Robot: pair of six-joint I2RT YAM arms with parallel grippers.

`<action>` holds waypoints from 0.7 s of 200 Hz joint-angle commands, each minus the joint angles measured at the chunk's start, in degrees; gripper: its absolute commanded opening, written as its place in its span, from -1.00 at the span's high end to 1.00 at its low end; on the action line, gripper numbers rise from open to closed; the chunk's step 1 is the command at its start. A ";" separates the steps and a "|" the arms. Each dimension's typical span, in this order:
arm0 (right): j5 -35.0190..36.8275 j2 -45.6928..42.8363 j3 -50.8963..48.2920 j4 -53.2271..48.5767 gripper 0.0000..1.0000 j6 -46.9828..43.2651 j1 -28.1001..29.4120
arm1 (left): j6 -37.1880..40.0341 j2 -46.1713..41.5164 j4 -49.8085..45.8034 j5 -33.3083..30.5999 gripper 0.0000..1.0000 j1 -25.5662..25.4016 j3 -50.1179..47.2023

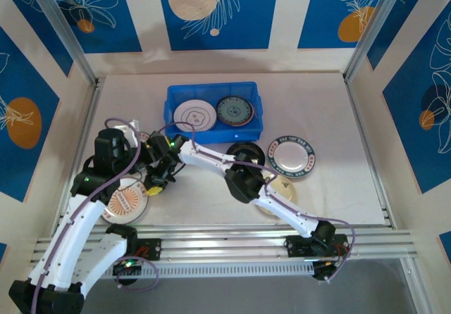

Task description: Place the plates into the plastic bin on the countertop

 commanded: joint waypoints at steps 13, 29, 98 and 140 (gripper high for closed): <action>0.75 -1.30 -3.02 -0.45 1.00 -0.76 0.19 | 0.45 0.34 1.69 -0.36 -0.27 0.98 0.11; 2.59 -4.90 -8.26 1.98 1.00 -1.45 0.16 | 0.90 0.66 1.42 -0.36 -0.27 1.06 0.76; 8.26 -24.41 -34.65 14.33 1.00 -2.48 -1.75 | 2.52 1.17 -0.55 -2.71 -0.27 1.15 6.10; 9.49 -33.77 -45.36 16.39 1.00 -4.74 -3.49 | 3.86 1.96 -2.26 -4.90 -0.28 1.28 9.89</action>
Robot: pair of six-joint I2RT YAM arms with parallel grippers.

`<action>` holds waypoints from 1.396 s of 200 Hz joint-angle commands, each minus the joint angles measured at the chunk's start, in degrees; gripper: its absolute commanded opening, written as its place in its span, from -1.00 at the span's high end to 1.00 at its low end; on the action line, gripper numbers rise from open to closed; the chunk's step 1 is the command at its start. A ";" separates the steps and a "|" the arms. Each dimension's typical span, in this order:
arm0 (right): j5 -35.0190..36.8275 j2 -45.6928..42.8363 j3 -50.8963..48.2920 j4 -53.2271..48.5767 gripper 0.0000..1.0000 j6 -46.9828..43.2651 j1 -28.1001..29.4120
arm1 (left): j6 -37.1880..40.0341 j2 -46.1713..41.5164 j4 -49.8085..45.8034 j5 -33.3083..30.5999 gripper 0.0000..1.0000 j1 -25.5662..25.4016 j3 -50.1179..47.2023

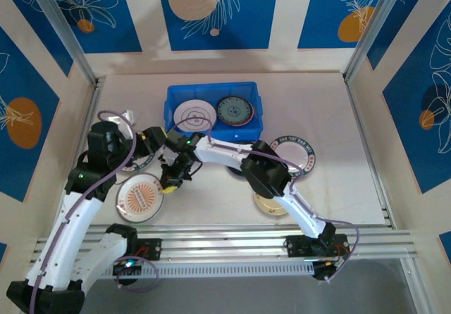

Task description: Place the plates into the plastic bin on the countertop

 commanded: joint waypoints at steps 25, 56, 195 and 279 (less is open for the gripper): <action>1.69 -12.34 -9.85 1.74 1.00 -3.66 -3.13 | 3.68 1.17 -2.94 -3.36 -0.29 1.49 5.30; 1.71 -20.04 -14.90 0.07 1.00 -5.05 -5.65 | 4.21 2.49 -2.71 -2.95 -0.29 2.59 6.72; -3.86 -47.40 -21.47 -6.05 1.00 -2.20 -20.90 | 3.99 6.26 1.94 7.73 -0.23 5.94 2.51; -12.76 -42.60 -17.34 3.92 1.00 4.23 -26.04 | -9.46 13.49 27.13 21.73 0.71 7.07 -5.05</action>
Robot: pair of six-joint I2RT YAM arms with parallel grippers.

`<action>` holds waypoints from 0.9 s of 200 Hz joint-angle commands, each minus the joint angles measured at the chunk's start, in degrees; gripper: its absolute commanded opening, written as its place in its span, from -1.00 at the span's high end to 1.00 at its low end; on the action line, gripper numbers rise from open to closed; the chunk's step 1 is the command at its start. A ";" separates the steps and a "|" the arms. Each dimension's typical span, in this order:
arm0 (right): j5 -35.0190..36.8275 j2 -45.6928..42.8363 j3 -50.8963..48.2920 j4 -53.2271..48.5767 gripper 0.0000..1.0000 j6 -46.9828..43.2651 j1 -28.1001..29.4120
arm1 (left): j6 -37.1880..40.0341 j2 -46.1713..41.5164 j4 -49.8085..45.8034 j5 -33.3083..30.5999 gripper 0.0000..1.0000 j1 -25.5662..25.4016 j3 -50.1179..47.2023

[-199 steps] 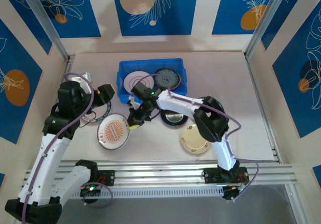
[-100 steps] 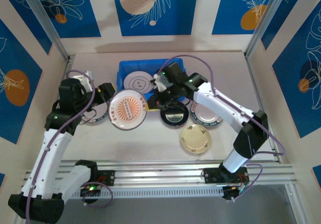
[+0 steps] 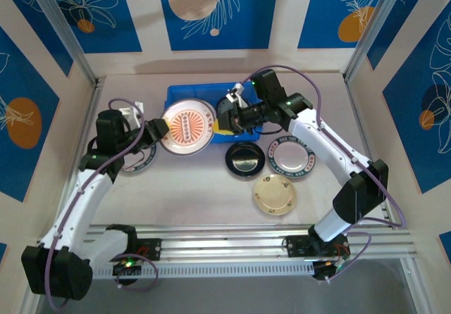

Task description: Place the plates into the plastic bin on the countertop

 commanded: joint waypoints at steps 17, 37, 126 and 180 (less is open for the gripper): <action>-3.76 4.04 4.57 3.74 1.00 0.24 -1.58 | -7.17 3.36 15.95 6.03 1.00 1.64 -1.75; -1.41 6.57 6.92 3.54 0.72 -1.45 -2.28 | -11.65 6.13 23.55 7.91 1.00 2.10 -2.85; 10.06 16.80 16.41 2.63 1.00 -4.22 -4.32 | -12.86 12.12 27.36 10.07 1.00 2.21 -0.83; 13.98 20.76 21.84 2.59 1.00 -3.74 -5.78 | -3.86 10.36 14.50 4.34 -0.24 2.23 3.00</action>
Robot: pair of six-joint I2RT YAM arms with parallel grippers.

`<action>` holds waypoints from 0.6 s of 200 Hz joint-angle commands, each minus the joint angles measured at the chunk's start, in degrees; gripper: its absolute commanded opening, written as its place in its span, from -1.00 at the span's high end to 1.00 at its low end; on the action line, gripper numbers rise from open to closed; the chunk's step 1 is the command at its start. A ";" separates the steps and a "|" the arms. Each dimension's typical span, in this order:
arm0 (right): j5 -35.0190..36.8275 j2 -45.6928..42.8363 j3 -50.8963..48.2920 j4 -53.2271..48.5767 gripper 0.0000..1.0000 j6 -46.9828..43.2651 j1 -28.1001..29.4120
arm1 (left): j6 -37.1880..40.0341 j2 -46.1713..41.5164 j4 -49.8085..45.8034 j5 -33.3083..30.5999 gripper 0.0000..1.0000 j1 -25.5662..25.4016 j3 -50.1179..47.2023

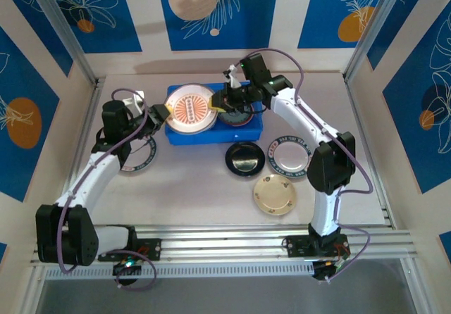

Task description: Place the plates into the plastic bin on the countertop

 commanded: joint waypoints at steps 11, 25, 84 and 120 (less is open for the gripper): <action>4.06 2.64 5.15 1.63 1.00 0.52 -1.84 | 8.52 -2.60 -9.50 -1.99 -0.49 -0.13 5.65; 4.15 3.90 6.46 1.76 1.00 0.64 -1.71 | 11.76 -3.28 -14.24 -4.50 -0.64 -0.12 8.03; 4.53 10.06 12.86 -0.25 1.00 -0.56 -1.88 | 16.64 -4.47 -20.18 -9.30 -0.68 0.17 11.31; 4.04 13.39 15.13 -0.42 1.00 -0.19 -2.50 | 16.73 -5.04 -20.69 -10.26 -0.68 0.47 10.64</action>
